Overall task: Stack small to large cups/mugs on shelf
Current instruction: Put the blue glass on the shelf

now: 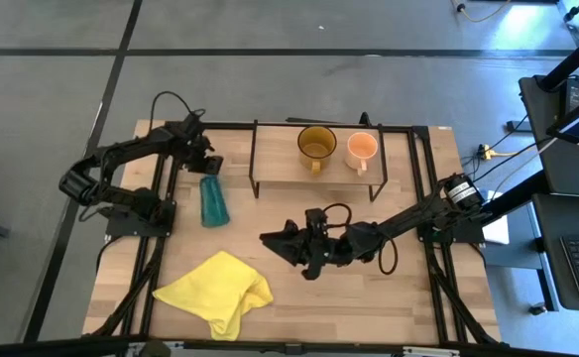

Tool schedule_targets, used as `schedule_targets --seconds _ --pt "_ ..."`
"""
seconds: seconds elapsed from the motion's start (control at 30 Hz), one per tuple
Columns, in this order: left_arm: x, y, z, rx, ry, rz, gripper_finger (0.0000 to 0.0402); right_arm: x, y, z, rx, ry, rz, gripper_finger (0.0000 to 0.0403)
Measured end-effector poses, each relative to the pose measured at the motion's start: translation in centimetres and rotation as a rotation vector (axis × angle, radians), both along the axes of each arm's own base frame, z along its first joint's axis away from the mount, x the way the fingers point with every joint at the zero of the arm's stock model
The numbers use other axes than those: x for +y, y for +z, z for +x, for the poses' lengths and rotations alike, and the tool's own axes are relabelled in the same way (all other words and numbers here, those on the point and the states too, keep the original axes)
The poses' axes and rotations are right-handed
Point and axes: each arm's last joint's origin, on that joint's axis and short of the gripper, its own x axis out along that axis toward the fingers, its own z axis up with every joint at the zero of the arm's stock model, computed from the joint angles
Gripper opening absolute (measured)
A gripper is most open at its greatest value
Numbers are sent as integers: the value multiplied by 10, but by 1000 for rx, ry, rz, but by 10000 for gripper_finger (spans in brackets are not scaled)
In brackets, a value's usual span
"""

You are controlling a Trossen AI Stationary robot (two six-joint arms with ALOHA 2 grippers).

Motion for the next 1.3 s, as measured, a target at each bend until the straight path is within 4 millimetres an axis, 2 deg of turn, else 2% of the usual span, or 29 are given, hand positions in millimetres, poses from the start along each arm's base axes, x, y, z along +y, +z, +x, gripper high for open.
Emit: schedule_targets --seconds 0.13,0.4,0.77,1.0,1.1,1.2,1.3 --pt "-11 0 2 37 -55 -56 154 -1 -5 3 49 10 10 136" --pt "-36 7 8 49 -119 -170 154 -4 -19 10 195 56 140 135" --pt "-71 21 3 156 -218 -238 154 -17 -45 18 424 -25 329 136" --pt "-82 27 0 184 -239 -213 154 -21 -61 19 578 9 390 133" --pt "-82 27 1 183 -246 -208 154 -15 -69 16 658 6 404 122" --pt "-84 27 2 186 -258 -207 154 -5 -71 26 683 55 382 118" --pt "-85 27 4 183 -273 -202 154 2 -71 51 721 109 319 118"
